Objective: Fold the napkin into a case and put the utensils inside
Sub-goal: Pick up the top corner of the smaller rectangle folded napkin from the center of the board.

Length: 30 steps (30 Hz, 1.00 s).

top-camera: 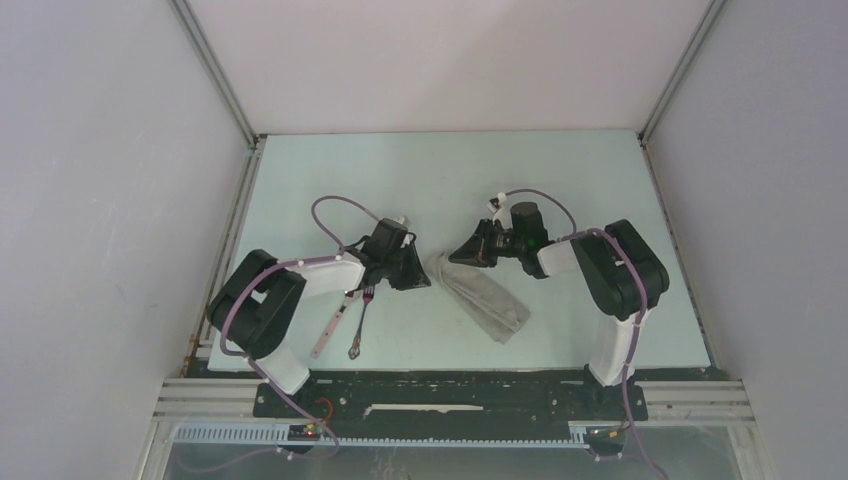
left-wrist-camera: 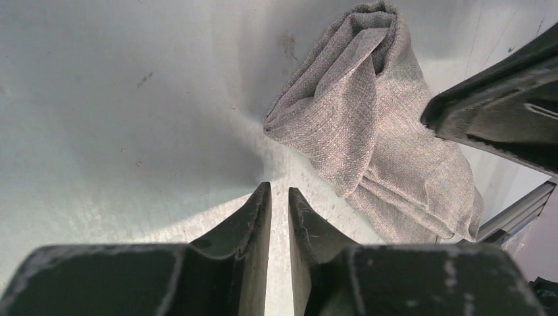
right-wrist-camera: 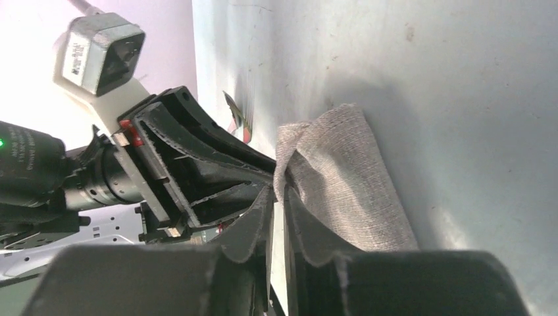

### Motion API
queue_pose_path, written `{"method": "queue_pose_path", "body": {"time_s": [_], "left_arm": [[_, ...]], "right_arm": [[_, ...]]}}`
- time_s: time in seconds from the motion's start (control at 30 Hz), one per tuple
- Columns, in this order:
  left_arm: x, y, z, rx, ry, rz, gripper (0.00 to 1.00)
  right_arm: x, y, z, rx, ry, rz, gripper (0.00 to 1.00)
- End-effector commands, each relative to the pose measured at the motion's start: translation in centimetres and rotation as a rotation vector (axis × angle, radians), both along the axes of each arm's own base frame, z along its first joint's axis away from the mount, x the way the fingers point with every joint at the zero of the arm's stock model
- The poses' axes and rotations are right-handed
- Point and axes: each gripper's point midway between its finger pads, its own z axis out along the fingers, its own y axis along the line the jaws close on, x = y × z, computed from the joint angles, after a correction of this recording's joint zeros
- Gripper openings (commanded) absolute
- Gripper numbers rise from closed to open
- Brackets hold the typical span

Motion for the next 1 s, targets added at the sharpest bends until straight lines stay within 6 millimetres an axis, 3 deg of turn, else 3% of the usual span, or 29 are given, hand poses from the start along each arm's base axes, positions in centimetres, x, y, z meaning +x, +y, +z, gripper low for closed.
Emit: {"method": "queue_pose_path", "body": {"time_s": [0.0, 0.23, 0.37, 0.6, 0.77, 0.97], "left_arm": [[0.8, -0.4, 0.6, -0.003, -0.034, -0.01, 0.22], [2.3, -1.3, -0.2, 0.009, -0.034, -0.012, 0.2], [3.1, -1.4, -0.6, 0.041, -0.038, -0.007, 0.19], [1.4, -0.9, -0.7, 0.033, -0.015, -0.032, 0.22], [-1.1, 0.6, 1.2, 0.028, -0.034, -0.066, 0.32], [-1.1, -1.1, 4.9, -0.069, -0.062, -0.114, 0.34]], "right_arm": [[-0.3, 1.1, -1.0, 0.025, 0.007, 0.032, 0.14], [-1.8, 4.3, -3.6, 0.002, 0.055, 0.062, 0.1], [-2.2, 5.3, -3.8, -0.005, 0.045, 0.069, 0.09], [-2.0, 4.1, -4.2, -0.086, 0.017, 0.073, 0.17], [-1.8, 2.9, -0.6, -0.085, -0.036, 0.082, 0.27], [-2.3, -0.5, 1.3, -0.182, -0.081, 0.084, 0.33]]}}
